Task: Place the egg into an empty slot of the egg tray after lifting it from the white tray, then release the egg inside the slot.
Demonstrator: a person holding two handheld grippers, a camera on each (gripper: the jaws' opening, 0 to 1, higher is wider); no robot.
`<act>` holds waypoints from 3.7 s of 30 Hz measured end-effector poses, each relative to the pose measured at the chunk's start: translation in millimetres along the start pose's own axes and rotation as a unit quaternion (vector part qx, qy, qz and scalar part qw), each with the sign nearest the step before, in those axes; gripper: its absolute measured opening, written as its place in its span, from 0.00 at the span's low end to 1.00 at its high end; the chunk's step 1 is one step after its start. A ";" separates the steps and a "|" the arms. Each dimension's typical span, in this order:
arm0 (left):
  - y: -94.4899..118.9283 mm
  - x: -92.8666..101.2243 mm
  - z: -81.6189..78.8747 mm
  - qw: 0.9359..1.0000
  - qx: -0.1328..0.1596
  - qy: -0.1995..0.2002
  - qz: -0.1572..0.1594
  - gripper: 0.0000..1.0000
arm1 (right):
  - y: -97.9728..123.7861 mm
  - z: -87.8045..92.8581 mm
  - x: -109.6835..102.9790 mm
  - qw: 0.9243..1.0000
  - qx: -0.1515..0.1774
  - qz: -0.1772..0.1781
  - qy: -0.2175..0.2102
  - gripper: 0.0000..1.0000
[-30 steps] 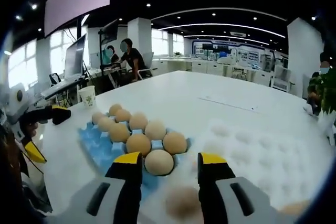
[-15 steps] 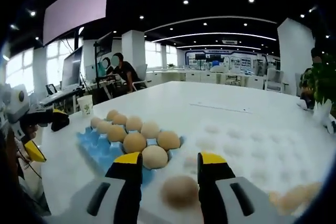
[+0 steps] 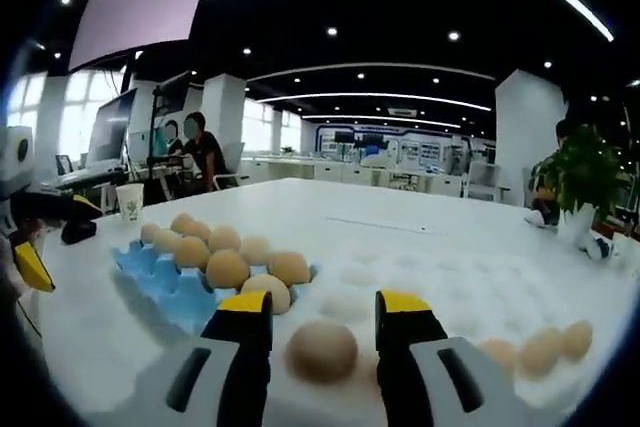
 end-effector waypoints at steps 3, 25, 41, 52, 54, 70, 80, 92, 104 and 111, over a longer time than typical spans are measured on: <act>0.1 -0.4 0.7 1.000 -0.001 0.000 0.000 0.97 | 2.0 2.2 -2.6 1.000 0.006 0.027 0.000 0.40; 1.1 -1.6 6.3 1.000 -0.010 -0.003 0.003 0.97 | 2.5 11.2 -21.5 0.986 -0.045 0.138 -0.082 0.32; 1.5 -1.8 6.9 1.000 -0.008 0.000 0.005 0.97 | 2.5 11.4 -19.6 0.984 -0.073 0.142 -0.078 0.29; -0.3 0.1 7.3 1.000 -0.006 0.004 0.004 0.97 | 3.8 11.3 -17.6 0.986 -0.062 0.129 -0.086 0.29; -0.1 -0.6 7.7 1.000 -0.006 0.006 0.003 0.97 | 4.2 11.1 -17.7 0.986 -0.057 0.129 -0.086 0.29; 2.2 -2.6 8.1 1.000 -0.008 0.006 -0.001 0.97 | 9.0 -16.1 -26.6 0.992 -0.004 0.097 -0.082 0.29; 5.3 -3.0 8.1 1.000 -0.010 0.001 -0.002 0.97 | -1.6 -24.3 -51.1 0.997 0.004 0.039 -0.067 0.29; 5.5 -3.8 8.3 1.000 -0.012 -0.003 0.000 0.97 | -10.8 -31.4 -75.2 0.998 0.006 -0.015 -0.065 0.29; 8.6 -7.1 9.5 1.000 -0.014 -0.006 -0.003 0.98 | -22.8 -47.7 -103.1 0.995 0.024 -0.086 -0.051 0.29; 10.6 -7.9 9.2 1.000 -0.013 -0.010 -0.001 1.00 | -30.1 -52.0 -118.0 0.989 0.032 -0.130 -0.058 0.29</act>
Point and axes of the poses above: the point that each gripper's makers call its tool centre point, and the gripper's own axes: y roughly backward along the fingers, x roughly to its right, z roughly out of its underside, the point moved 9 cm from there along y, roughly backward along the fingers, and after that the axes turned 10 degrees about y, right-handed, at the moved point
